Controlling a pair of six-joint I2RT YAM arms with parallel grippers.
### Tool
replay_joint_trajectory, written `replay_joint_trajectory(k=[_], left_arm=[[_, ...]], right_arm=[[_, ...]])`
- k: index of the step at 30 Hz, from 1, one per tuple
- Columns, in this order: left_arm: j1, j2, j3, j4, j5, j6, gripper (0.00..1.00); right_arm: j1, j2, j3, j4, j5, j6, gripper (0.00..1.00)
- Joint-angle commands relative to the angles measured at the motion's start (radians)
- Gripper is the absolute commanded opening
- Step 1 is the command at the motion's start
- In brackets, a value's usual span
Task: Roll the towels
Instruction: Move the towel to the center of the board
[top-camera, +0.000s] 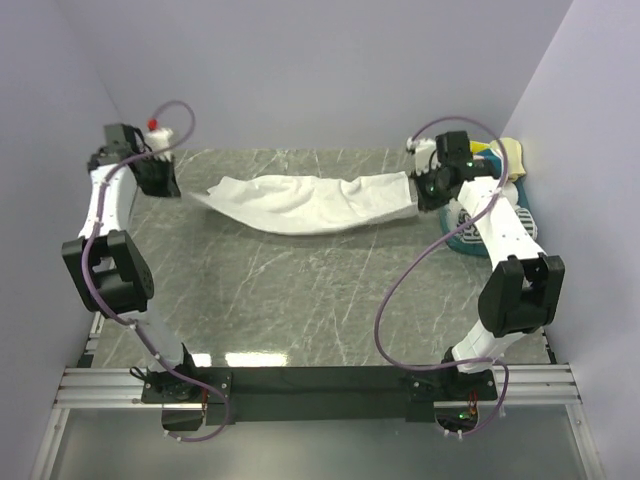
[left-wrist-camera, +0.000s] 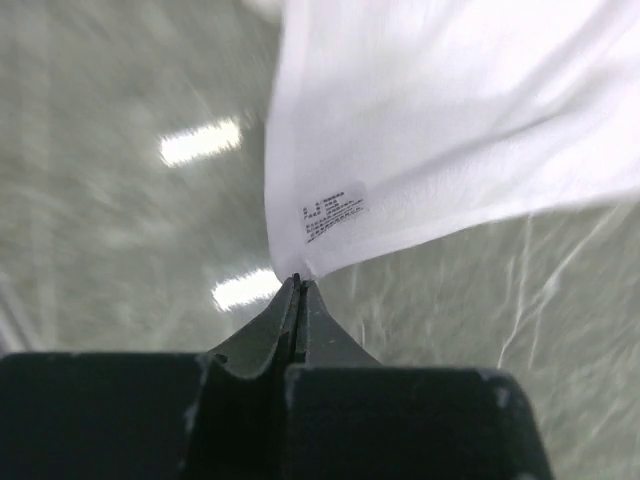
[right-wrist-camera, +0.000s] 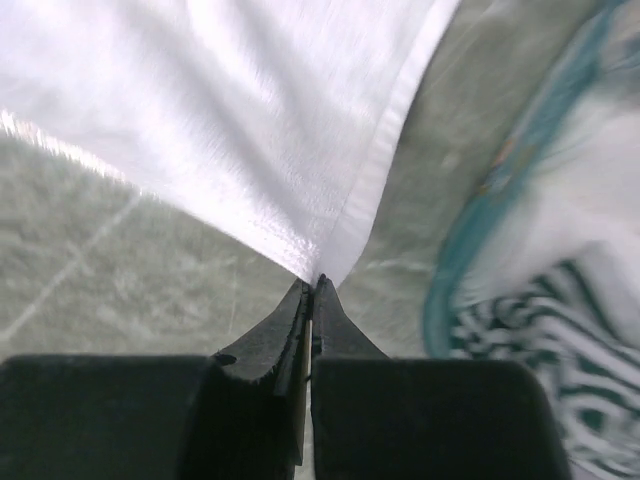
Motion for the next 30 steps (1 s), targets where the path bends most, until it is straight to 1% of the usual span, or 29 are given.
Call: replay_joint_trajectory(k=[1,2,5,10,13,15,18,22,23,25,26,27,28,29,30], left_arm=[[0.055,-0.034,0.175,0.035,0.147,-0.121,0.00],[0.064,-0.045,0.208,0.049,0.168,-0.158,0.00],[0.093,-0.113,0.209,0.144,0.181,-0.218,0.00],[0.113,-0.213,0.184,0.211,0.146,-0.261,0.00],[0.156,-0.285,0.154,0.236,0.156,-0.290,0.00],[0.192,-0.348,0.132,0.256,0.155,-0.316,0.00],[0.210,-0.426,0.092,0.306,0.127,-0.313,0.00],[0.210,-0.457,0.054,0.348,0.104,-0.325,0.00],[0.210,-0.451,0.052,0.336,0.112,-0.327,0.00],[0.210,-0.404,0.063,0.278,0.211,-0.304,0.00],[0.193,-0.376,0.100,0.223,0.263,-0.220,0.00],[0.172,-0.318,0.117,0.069,0.296,-0.160,0.02],[0.147,-0.293,0.127,-0.003,0.323,-0.099,0.06],[0.099,-0.275,0.114,-0.066,0.325,0.020,0.16],[0.078,-0.261,0.082,-0.101,0.328,0.064,0.23]], right_arm=[[-0.023,-0.029,0.157,0.068,0.043,0.053,0.00],[-0.027,-0.023,0.191,0.062,0.048,0.067,0.00],[-0.050,-0.014,0.271,0.051,0.031,0.080,0.00],[-0.058,-0.072,0.271,0.069,0.022,0.055,0.00],[-0.064,-0.134,0.287,0.040,0.016,0.058,0.00],[-0.067,-0.195,0.266,0.046,0.017,0.055,0.00],[-0.067,-0.239,0.249,0.066,0.034,0.044,0.00],[-0.067,-0.220,0.322,0.077,0.034,0.050,0.00],[-0.067,-0.209,0.335,0.074,0.024,0.050,0.00],[-0.064,-0.172,0.341,0.050,0.013,0.038,0.00],[-0.063,-0.160,0.332,0.046,0.007,0.034,0.00],[-0.061,-0.158,0.299,0.046,0.007,0.027,0.00],[-0.059,-0.160,0.280,0.048,0.008,0.015,0.00],[-0.059,-0.171,0.257,0.054,0.011,0.011,0.00],[-0.059,-0.177,0.233,0.060,0.020,0.004,0.00]])
